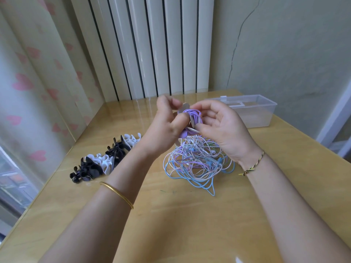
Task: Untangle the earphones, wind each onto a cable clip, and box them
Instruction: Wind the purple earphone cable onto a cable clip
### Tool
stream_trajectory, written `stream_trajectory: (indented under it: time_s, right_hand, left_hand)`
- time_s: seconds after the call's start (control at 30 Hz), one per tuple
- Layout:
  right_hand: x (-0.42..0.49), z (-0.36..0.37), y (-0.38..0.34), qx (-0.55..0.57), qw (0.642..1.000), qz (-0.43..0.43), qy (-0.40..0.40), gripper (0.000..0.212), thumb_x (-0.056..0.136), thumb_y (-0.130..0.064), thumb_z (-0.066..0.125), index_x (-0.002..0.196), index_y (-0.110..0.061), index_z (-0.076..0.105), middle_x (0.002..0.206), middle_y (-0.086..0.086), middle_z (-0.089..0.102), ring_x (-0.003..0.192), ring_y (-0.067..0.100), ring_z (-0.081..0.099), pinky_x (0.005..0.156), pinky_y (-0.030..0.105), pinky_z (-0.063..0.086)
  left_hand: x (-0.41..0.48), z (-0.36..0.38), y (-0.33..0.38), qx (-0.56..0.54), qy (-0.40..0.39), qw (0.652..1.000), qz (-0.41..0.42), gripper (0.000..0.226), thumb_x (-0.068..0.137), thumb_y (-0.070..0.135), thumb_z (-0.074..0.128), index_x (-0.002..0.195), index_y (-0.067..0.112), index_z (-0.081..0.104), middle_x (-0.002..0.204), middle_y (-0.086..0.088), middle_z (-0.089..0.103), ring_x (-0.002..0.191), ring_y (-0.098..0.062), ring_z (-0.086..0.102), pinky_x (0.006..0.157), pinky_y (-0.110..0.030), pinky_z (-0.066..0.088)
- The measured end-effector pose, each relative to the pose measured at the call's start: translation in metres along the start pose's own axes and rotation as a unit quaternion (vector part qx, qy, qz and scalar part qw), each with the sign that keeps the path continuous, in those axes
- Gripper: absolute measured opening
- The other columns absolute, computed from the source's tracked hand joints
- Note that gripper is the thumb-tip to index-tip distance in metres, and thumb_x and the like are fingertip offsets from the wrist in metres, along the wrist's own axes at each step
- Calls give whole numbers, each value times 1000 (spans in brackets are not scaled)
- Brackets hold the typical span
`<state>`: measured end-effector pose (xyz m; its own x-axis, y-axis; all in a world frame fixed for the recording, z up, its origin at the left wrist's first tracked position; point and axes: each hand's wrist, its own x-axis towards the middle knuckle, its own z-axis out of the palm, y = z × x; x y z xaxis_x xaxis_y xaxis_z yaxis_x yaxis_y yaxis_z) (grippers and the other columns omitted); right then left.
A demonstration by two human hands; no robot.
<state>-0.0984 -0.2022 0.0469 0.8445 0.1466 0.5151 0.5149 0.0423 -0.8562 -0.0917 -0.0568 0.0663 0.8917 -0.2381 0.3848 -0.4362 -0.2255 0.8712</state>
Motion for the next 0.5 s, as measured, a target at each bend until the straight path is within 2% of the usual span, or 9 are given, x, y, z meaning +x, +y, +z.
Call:
stream_trajectory:
  time_s: [0.07,0.13,0.2,0.3,0.37,0.43,0.5]
  right_hand:
    - [1,1,1,-5,1000,-2,22,40,80,24,53,94,-14,56,94,-4,63,78,1,63,72,15,51]
    - [2,3,3,-17,999,-7,47,38,80,22,54,90,-15,56,91,-4,63,76,2,63,70,16,52]
    - [3,6,7,-42,996,-19,73,38,81,18,54,88,-19,55,88,-3,63,77,6,62,73,24,55]
    - [5,9,11,-61,993,-21,96,39,83,16,51,88,-22,54,88,0,63,82,11,63,82,40,57]
    - [5,10,11,-68,993,-16,99,39,84,16,48,89,-23,54,89,0,64,84,13,64,84,45,56]
    - [5,10,11,-87,990,-17,106,41,83,15,45,89,-24,53,89,-1,64,85,15,64,84,48,55]
    - [4,11,11,-116,986,-25,118,39,82,8,45,89,-30,52,89,-4,64,86,19,64,82,51,54]
  left_hand:
    - [1,0,-1,8,-2,1000,8,10,96,3,45,101,8,38,56,5,50,42,0,44,42,-15,36]
    - [0,1,1,21,-17,1000,15,6,96,4,46,100,8,45,62,6,56,45,1,49,44,-14,38]
    - [-2,3,5,31,-24,999,14,9,96,3,44,97,11,48,68,3,55,49,1,53,45,-10,39]
    - [-2,9,7,71,15,997,32,15,95,4,46,87,17,45,76,0,57,62,-13,60,47,-11,41]
    - [0,12,4,121,45,990,56,5,94,7,47,91,11,49,82,-1,59,70,-22,61,54,-19,46]
    - [2,15,0,169,61,980,86,7,93,8,47,95,5,53,89,-4,60,76,-27,58,64,-32,48]
    - [3,18,-3,197,63,972,113,9,92,8,46,95,4,54,88,-5,56,75,-25,52,65,-33,42]
